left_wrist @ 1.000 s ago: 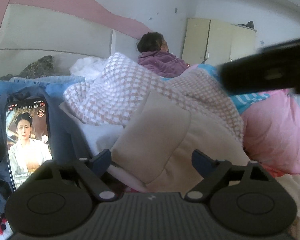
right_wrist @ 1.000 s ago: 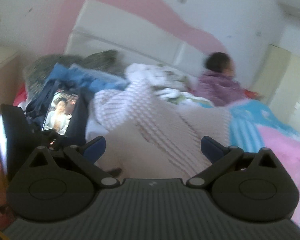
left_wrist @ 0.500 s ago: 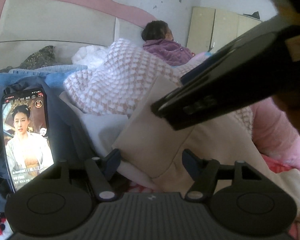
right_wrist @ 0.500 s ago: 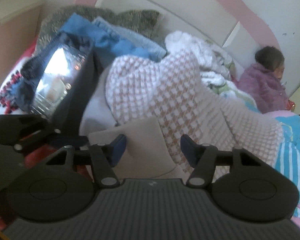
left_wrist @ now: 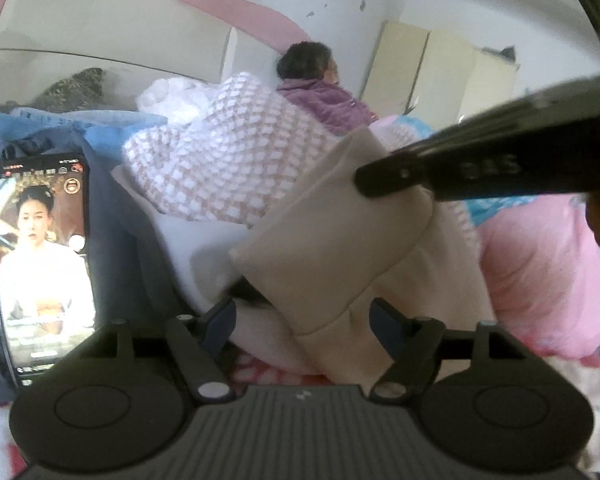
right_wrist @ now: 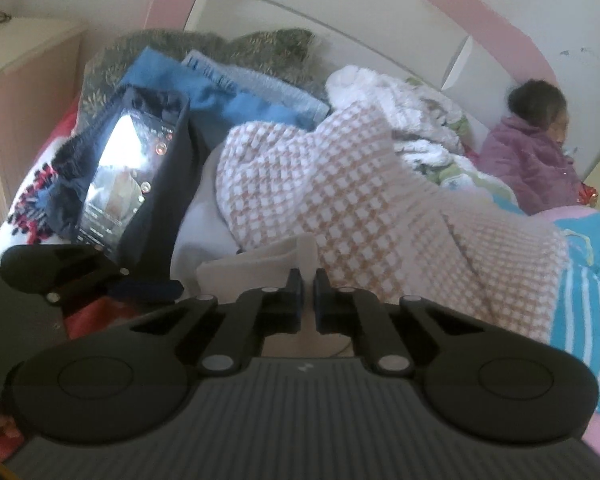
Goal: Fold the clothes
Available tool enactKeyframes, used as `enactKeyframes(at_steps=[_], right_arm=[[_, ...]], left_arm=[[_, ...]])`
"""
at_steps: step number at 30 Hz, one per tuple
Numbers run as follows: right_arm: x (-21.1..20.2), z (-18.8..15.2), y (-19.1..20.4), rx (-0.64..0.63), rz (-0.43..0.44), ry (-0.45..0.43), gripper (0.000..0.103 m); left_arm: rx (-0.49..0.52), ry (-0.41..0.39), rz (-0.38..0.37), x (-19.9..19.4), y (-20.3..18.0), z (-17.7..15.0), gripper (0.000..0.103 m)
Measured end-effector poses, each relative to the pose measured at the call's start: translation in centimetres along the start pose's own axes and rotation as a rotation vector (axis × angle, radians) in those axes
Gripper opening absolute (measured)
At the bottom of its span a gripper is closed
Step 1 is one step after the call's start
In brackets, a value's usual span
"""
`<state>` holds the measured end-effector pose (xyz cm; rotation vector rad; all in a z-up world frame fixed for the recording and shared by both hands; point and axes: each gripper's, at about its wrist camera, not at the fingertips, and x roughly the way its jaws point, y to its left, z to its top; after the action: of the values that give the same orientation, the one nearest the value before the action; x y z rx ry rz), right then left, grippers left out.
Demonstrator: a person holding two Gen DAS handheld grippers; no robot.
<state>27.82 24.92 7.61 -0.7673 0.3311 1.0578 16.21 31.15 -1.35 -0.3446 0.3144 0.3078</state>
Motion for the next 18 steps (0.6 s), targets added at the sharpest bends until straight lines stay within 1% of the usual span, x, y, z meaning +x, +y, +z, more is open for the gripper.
enactKeyframes(at_steps=[6, 8, 11, 14, 18], right_arm=[[-4.6, -0.8, -0.3, 0.037, -0.009, -0.074, 0.004], [-6.2, -1.3, -0.5, 0.053, -0.015, -0.095, 0.004], [-9.2, -2.4, -0.6, 0.077, -0.027, -0.135, 0.004], [-12.2, -4.1, -0.7, 0.12, -0.037, -0.181, 0.004], [-16.6, -7.2, -0.4, 0.187, -0.063, -0.228, 0.004]], left_arm=[[0.004, -0.079, -0.112, -1.5, -0.4, 0.2, 0.075], [0.026, -0.111, -0.149, -2.2, -0.9, 0.2, 0.078], [0.068, -0.152, -0.22, -3.3, -2.0, -0.1, 0.079], [0.13, -0.189, -0.318, -4.7, -3.3, -0.7, 0.079], [0.283, -0.258, -0.463, -7.4, -5.9, -2.5, 0.079]])
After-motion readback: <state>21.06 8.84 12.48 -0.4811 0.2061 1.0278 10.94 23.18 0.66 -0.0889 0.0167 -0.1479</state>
